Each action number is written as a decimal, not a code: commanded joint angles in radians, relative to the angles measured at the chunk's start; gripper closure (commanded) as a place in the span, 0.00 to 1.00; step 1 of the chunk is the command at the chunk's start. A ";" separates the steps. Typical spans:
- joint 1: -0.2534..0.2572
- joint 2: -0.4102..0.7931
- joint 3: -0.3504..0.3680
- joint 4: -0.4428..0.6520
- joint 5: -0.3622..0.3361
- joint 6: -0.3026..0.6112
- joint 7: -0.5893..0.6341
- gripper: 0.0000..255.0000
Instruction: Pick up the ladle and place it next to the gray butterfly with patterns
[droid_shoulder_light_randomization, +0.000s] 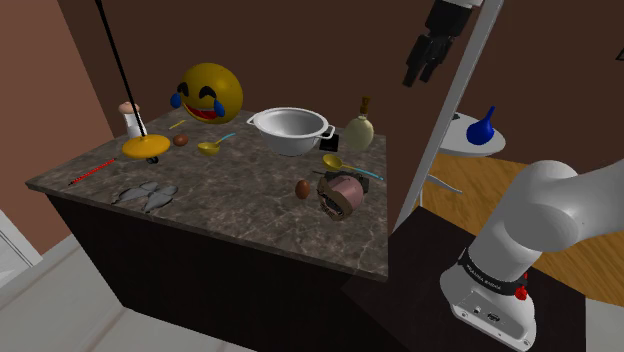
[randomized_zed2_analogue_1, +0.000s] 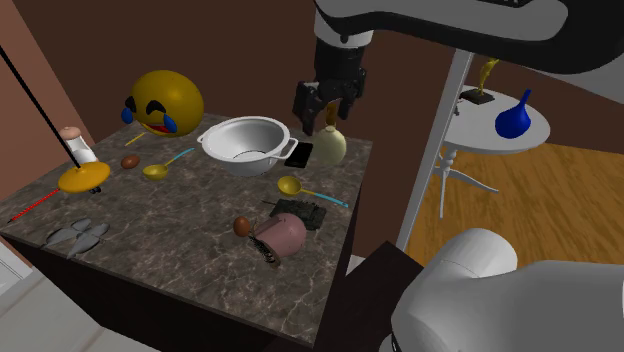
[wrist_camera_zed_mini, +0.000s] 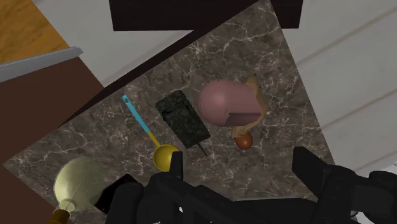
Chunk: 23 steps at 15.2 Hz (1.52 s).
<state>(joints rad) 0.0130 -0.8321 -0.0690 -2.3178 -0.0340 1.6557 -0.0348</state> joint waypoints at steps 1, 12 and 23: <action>0.000 0.000 0.000 0.000 0.000 0.000 0.000 0.00; 0.018 0.184 -0.113 -0.193 -0.091 0.371 -0.202 0.00; 0.052 0.555 -0.233 -0.207 -0.119 0.757 -0.412 0.00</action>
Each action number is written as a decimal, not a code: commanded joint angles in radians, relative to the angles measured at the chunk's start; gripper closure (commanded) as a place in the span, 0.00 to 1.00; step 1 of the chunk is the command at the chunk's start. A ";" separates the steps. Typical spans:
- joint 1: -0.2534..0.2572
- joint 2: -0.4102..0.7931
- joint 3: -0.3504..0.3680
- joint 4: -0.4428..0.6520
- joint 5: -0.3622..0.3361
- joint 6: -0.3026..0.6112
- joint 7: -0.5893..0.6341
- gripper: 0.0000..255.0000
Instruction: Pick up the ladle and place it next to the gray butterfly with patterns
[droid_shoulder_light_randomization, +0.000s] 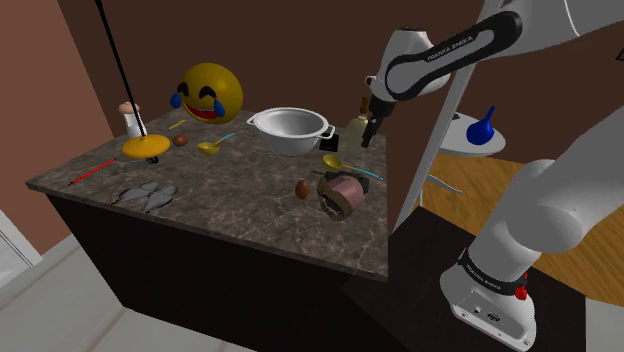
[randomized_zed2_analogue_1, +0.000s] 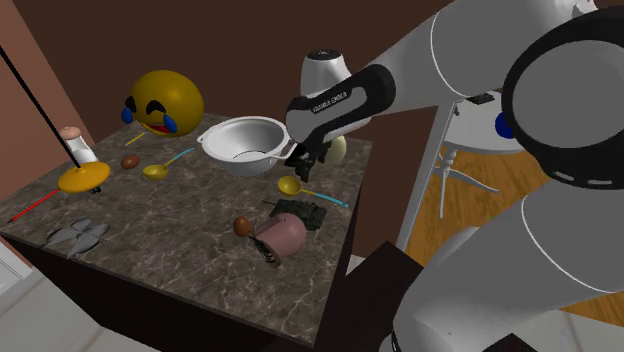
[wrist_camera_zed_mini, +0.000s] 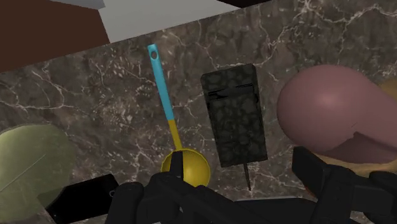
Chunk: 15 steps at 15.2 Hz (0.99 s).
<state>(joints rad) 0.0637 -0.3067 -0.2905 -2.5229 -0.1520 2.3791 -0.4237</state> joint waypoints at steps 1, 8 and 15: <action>0.006 0.070 -0.021 0.006 0.005 0.066 -0.046 0.00; 0.024 0.371 -0.057 0.102 0.112 0.266 -0.239 0.00; -0.024 0.601 -0.009 0.216 0.222 0.376 -0.393 0.00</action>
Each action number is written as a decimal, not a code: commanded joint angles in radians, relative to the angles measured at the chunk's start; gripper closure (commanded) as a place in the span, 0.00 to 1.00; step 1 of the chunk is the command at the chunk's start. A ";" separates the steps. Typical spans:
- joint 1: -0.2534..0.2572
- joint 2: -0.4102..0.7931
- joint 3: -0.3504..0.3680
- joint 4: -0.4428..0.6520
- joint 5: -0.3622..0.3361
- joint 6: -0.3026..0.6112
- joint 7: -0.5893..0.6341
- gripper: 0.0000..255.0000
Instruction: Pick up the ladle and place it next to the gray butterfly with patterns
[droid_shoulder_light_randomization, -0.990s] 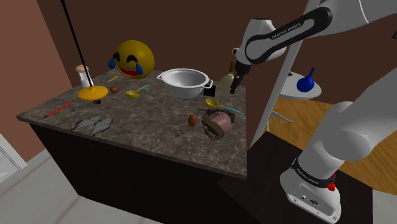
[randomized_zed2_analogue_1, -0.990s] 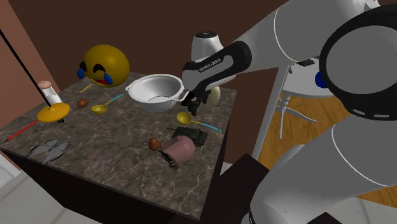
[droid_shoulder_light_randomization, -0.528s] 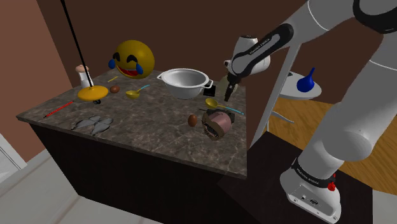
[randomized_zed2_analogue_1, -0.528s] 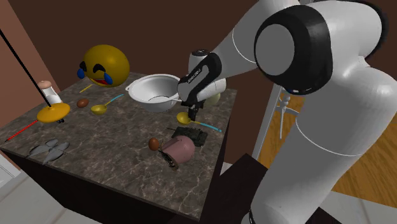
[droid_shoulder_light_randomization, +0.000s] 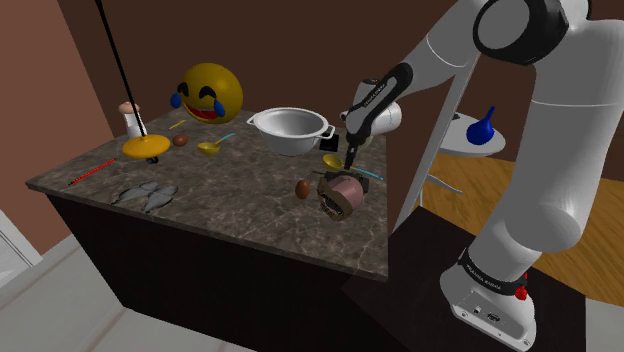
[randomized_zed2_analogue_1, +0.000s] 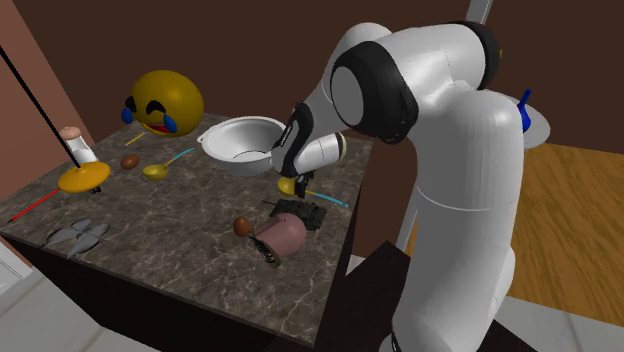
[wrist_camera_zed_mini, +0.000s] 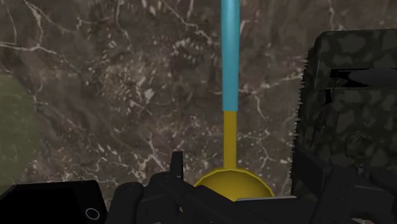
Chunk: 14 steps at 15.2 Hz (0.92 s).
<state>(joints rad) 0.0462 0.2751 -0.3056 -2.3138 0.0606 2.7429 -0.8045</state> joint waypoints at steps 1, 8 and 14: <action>-0.011 0.033 0.011 0.011 0.018 0.023 -0.018 0.00; -0.040 0.113 0.043 0.034 0.058 0.077 -0.047 0.00; -0.040 0.113 0.043 0.034 0.058 0.077 -0.048 0.00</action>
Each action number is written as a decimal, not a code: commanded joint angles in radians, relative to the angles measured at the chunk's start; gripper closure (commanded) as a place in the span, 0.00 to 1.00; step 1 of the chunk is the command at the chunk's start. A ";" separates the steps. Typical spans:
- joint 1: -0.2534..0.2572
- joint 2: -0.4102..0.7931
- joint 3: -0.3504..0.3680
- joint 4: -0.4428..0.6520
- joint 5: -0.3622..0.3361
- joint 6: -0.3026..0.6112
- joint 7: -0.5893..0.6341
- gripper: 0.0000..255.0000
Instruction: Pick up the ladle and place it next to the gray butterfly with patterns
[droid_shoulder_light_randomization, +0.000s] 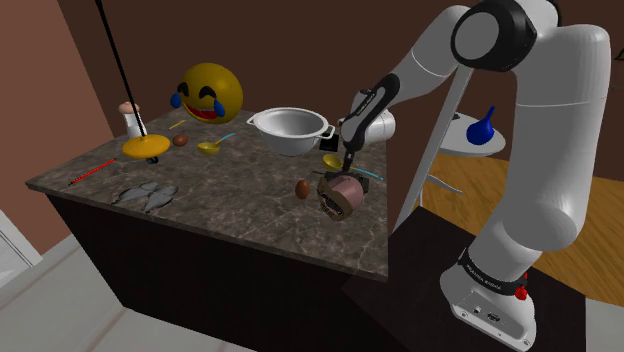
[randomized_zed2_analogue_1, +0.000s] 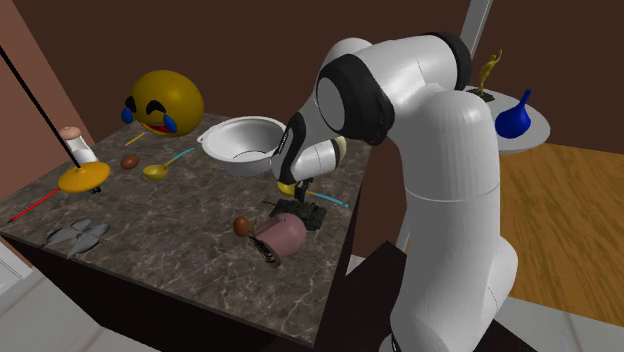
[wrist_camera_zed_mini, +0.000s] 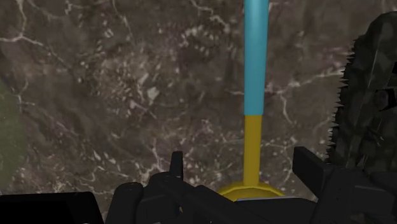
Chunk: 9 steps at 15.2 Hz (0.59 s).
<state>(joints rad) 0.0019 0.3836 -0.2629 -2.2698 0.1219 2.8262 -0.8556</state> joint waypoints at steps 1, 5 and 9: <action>0.001 0.010 0.003 -0.011 0.001 0.001 -0.001 1.00; -0.001 0.017 0.005 -0.002 0.002 -0.002 -0.001 1.00; 0.002 0.012 0.002 -0.003 -0.001 -0.005 0.002 1.00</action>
<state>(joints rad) 0.0038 0.3921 -0.2614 -2.2709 0.1219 2.8241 -0.8534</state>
